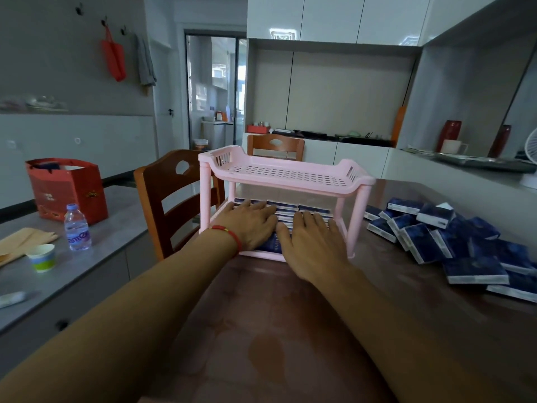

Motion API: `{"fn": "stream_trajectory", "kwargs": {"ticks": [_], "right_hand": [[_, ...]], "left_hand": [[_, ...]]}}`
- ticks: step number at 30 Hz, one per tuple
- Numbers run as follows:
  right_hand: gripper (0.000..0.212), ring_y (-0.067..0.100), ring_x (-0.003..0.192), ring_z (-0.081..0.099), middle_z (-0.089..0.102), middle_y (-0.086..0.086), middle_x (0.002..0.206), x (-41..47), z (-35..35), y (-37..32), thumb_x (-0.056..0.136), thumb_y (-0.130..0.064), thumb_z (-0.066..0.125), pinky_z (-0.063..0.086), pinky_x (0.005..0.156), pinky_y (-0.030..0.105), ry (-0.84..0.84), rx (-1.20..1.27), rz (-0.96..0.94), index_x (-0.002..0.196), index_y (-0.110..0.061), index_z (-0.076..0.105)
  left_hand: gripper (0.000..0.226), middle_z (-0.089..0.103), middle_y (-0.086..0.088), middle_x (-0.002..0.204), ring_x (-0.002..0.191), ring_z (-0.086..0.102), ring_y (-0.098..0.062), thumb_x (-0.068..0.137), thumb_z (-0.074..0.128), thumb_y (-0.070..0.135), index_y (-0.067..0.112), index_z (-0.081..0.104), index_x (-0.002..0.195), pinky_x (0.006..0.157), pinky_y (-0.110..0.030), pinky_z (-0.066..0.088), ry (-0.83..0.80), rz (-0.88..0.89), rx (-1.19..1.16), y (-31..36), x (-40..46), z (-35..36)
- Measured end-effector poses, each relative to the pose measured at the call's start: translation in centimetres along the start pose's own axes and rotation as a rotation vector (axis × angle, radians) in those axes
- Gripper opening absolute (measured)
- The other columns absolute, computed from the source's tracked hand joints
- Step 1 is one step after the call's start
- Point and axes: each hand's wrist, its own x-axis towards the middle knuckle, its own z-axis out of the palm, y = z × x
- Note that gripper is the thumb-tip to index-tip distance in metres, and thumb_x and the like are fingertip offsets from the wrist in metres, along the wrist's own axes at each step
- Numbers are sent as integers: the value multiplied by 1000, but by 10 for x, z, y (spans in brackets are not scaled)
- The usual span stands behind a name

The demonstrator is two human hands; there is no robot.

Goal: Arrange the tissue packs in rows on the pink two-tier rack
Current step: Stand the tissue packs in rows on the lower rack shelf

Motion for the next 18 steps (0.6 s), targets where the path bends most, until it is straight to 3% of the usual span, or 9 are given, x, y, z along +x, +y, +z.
{"fn": "stream_trajectory", "kwargs": {"ticks": [5,10,14,18], "right_hand": [[87,33,124,49,55,14,136,19,-9,4,79,-50,-6,36,108,52,-23,-4,-15,131,-10,51],[73,35,139,36,39,16,152,53,-5,10,93,-54,12,22,117,56,-271,115,160,147,-11,36],[69,33,126,50,55,14,139,50,-1,11,89,-49,9,29,111,56,-211,86,115,126,-15,56],[67,35,113,56,61,14,126,45,-3,8,83,-46,6,38,99,53,-136,101,98,112,-16,58]], "left_hand": [[85,35,3,160,146,34,-25,82,-11,55,30,38,148,114,-51,32,144,-46,6,4,-9,14],[70,39,5,158,145,36,-23,92,2,52,33,39,149,116,-49,30,210,-102,-66,9,-14,14],[65,44,4,154,140,42,-21,94,7,49,33,44,145,114,-47,33,229,-97,-82,9,-13,13],[57,58,4,141,126,53,-21,96,13,46,31,57,129,106,-45,41,281,-101,-95,13,-15,11]]}}
